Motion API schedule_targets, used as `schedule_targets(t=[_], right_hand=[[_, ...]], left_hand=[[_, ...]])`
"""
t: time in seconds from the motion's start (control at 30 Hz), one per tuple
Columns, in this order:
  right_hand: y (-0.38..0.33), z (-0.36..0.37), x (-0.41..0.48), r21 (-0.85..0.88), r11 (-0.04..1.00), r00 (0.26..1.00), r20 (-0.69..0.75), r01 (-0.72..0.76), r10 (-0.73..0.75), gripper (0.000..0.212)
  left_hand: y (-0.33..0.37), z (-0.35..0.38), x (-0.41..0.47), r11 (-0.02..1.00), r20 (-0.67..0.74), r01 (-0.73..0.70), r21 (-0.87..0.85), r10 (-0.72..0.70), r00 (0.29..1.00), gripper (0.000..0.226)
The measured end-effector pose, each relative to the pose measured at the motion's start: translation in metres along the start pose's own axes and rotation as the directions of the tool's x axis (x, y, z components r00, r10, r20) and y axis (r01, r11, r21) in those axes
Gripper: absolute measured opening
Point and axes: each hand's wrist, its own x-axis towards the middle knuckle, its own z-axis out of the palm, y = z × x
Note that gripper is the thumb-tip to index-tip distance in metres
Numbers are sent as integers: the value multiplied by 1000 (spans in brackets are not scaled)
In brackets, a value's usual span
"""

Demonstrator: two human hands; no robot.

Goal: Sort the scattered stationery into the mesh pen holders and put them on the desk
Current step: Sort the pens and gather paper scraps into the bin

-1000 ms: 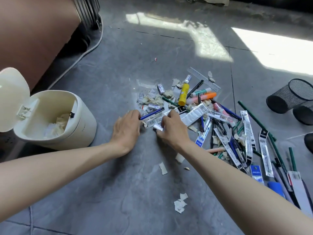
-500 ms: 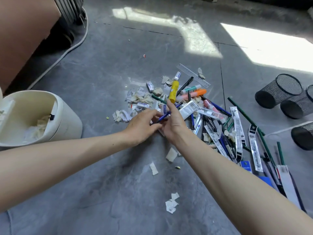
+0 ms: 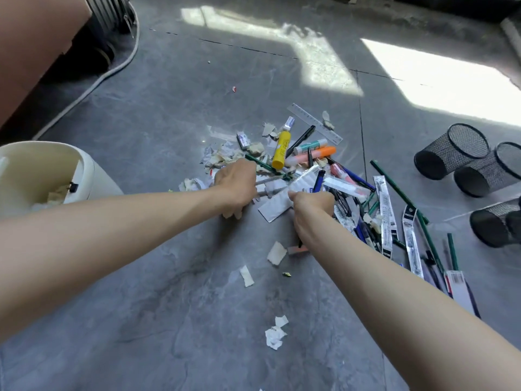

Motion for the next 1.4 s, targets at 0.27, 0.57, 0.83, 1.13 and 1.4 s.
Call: schedule_targets(t=[0.27, 0.57, 0.83, 1.13, 1.4], right_hand=[[0, 5, 12, 211, 977, 986, 164, -18, -18, 34], [-21, -50, 3, 274, 960, 987, 134, 50, -90, 33], [1, -141, 30, 219, 964, 988, -53, 154, -146, 19], [54, -203, 37, -535, 817, 966, -7, 215, -259, 17], [58, -188, 37, -517, 831, 948, -108, 203, -299, 26]], left_hand=[[39, 0, 4, 942, 192, -8, -337, 77, 978, 8], [99, 13, -12, 779, 169, -12, -627, 150, 974, 29], [183, 24, -49, 608, 316, 48, -792, 341, 885, 20], [152, 37, -44, 842, 212, -304, -446, 429, 878, 29], [98, 31, -29, 899, 119, -284, -333, 339, 933, 29]])
